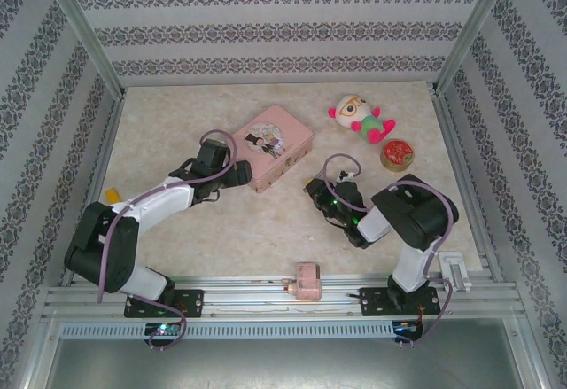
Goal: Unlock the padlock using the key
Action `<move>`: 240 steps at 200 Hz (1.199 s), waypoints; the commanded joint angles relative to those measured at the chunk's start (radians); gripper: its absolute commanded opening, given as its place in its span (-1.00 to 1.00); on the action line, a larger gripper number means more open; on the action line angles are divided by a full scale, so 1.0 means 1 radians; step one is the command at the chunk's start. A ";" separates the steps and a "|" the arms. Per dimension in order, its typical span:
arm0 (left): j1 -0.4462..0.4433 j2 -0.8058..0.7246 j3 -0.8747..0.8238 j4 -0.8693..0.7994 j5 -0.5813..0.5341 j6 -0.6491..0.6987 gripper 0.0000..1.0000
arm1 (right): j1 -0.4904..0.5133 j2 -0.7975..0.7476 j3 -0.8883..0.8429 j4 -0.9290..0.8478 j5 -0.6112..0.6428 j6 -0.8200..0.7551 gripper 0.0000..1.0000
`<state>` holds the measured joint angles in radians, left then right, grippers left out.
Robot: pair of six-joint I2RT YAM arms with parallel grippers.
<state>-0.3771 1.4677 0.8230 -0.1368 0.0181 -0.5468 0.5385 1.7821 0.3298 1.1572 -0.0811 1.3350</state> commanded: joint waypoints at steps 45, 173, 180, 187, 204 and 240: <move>0.122 -0.092 -0.046 -0.119 -0.015 0.050 0.82 | 0.004 -0.446 0.008 -0.644 0.054 -0.258 -1.00; 0.159 -0.202 0.014 -0.109 0.095 -0.013 0.99 | -0.043 -0.725 0.582 -1.973 0.299 -0.840 -1.00; 0.161 -0.205 0.012 -0.109 0.097 -0.016 0.99 | -0.046 -0.691 0.606 -1.992 0.311 -0.857 -1.00; 0.163 -0.209 0.011 -0.109 0.098 -0.018 0.99 | -0.049 -0.653 0.630 -2.007 0.325 -0.874 -1.00; 0.167 -0.213 0.008 -0.113 0.103 -0.022 0.98 | -0.063 -0.565 0.683 -2.032 0.349 -0.915 -1.00; 0.175 -0.222 -0.003 -0.119 0.108 -0.030 0.99 | -0.118 -0.394 0.773 -2.052 0.325 -0.996 -1.00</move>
<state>-0.2203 1.2724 0.8124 -0.2268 0.1123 -0.5587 0.4522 1.3109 1.0378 -0.8318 0.2180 0.4328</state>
